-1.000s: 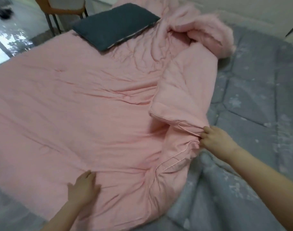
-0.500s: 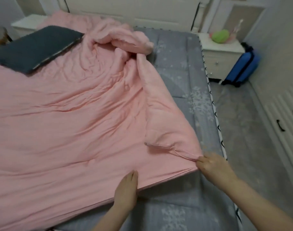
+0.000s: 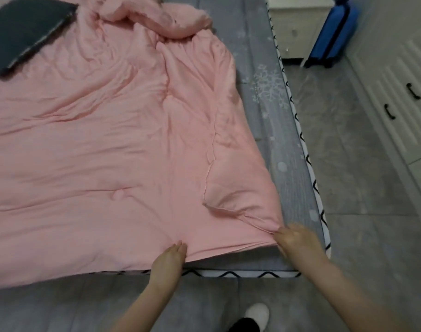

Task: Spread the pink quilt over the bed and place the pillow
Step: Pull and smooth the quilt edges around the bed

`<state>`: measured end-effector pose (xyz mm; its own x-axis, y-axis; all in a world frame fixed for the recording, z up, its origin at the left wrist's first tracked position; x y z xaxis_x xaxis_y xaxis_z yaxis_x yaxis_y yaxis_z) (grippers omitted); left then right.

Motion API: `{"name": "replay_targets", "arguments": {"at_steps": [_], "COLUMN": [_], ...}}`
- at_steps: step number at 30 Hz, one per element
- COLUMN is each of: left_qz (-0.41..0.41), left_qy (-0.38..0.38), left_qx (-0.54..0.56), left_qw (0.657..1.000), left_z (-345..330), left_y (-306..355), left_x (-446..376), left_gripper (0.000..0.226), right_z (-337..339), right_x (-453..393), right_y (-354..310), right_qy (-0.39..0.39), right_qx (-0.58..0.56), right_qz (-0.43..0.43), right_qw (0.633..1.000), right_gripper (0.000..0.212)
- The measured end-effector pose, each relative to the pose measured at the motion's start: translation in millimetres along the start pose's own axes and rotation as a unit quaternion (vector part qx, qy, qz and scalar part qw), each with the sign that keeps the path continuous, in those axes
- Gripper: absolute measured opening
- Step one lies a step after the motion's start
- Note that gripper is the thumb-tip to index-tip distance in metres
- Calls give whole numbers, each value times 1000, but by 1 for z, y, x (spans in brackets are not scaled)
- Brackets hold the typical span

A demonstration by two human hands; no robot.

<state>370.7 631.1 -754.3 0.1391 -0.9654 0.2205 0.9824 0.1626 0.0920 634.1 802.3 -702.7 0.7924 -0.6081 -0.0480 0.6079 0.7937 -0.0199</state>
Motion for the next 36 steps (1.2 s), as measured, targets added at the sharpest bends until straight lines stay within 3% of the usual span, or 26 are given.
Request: {"name": "replay_targets", "arguments": {"at_steps": [2, 7, 11, 19, 26, 31, 34, 36], "left_qz": [7, 56, 43, 44, 33, 74, 86, 88], "left_qy": [22, 55, 80, 120, 96, 25, -23, -65], "left_qx": [-5, 14, -32, -63, -65, -89, -59, -38], "left_qw": [1000, 997, 995, 990, 993, 993, 994, 993], "left_z": [7, 11, 10, 8, -6, -31, -42, -38], "left_y": [7, 22, 43, 116, 159, 143, 131, 132], "left_x": [2, 15, 27, 42, 39, 41, 39, 33], "left_gripper": [36, 61, 36, 40, 49, 27, 33, 33], "right_z": [5, 19, 29, 42, 32, -2, -23, -33], "right_x": [0, 9, 32, 112, 152, 148, 141, 142], "right_y": [3, 9, 24, 64, 92, 72, 62, 74], "right_qy": [1, 33, 65, 78, 15, -67, -139, -179], "right_qx": [14, 42, 40, 16, -30, -54, -48, -58], "right_qz": [7, 46, 59, 22, -48, -84, -62, -72], "right_qw": [1000, 998, 995, 997, 998, 993, 987, 979], "right_gripper": [39, 38, 36, 34, 35, 38, 34, 20]}}
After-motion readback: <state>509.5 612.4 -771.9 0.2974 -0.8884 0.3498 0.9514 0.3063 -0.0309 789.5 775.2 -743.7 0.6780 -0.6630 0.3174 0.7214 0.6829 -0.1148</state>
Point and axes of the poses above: each hand's wrist, its own x-axis away from the middle knuckle, its own z-axis out of the back of the hand, y = z × x, the point moved 1 cm from there along -x, towards the middle knuckle, and after that the axes turned 1 degree about y, right-handed, at the moved point
